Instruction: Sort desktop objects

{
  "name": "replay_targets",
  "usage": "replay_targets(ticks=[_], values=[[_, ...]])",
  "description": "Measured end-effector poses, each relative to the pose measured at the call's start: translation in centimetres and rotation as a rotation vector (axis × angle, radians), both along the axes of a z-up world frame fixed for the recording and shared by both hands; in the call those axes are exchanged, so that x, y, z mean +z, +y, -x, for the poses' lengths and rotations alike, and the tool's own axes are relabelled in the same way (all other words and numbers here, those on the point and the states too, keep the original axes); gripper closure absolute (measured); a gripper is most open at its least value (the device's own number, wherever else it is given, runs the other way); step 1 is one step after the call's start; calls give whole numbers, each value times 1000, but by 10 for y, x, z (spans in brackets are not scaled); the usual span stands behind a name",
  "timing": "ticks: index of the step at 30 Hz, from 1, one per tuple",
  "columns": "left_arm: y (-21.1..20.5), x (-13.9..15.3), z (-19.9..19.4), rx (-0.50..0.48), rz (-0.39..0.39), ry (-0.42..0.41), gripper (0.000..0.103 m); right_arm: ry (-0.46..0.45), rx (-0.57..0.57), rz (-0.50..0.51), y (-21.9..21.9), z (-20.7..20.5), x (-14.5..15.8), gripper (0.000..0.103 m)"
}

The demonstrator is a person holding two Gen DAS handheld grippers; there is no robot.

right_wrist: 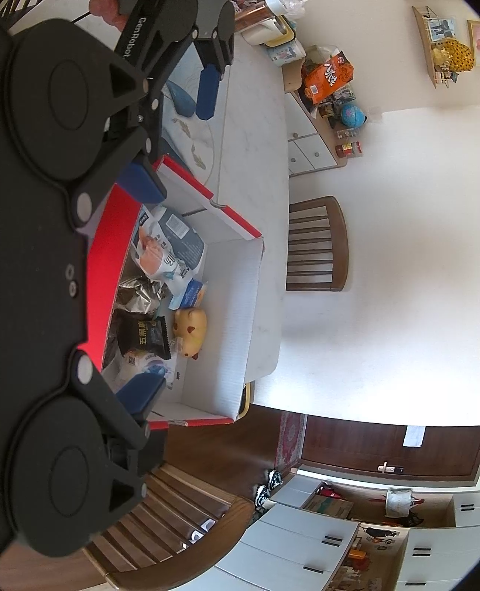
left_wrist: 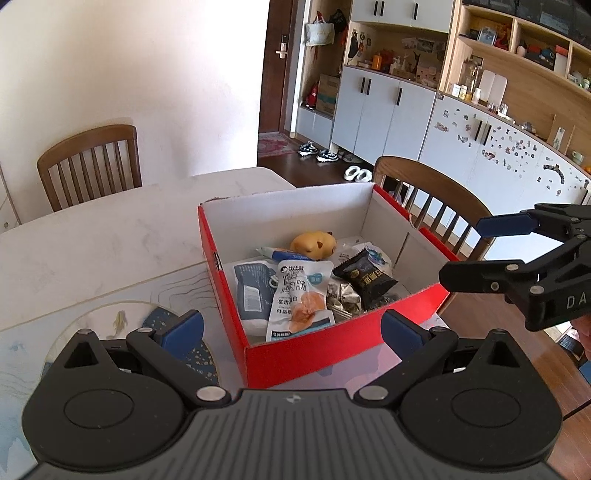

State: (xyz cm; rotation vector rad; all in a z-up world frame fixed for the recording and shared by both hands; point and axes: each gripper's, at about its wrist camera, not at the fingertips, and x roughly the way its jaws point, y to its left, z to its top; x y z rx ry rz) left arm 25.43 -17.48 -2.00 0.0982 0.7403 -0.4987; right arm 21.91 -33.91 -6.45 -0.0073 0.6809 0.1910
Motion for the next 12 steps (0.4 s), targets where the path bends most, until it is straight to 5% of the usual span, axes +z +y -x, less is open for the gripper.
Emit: replay_targets(ticks=[12], values=[[4,-4,3,-18,11,15,0,13,-14,6,6,3,-2,4]])
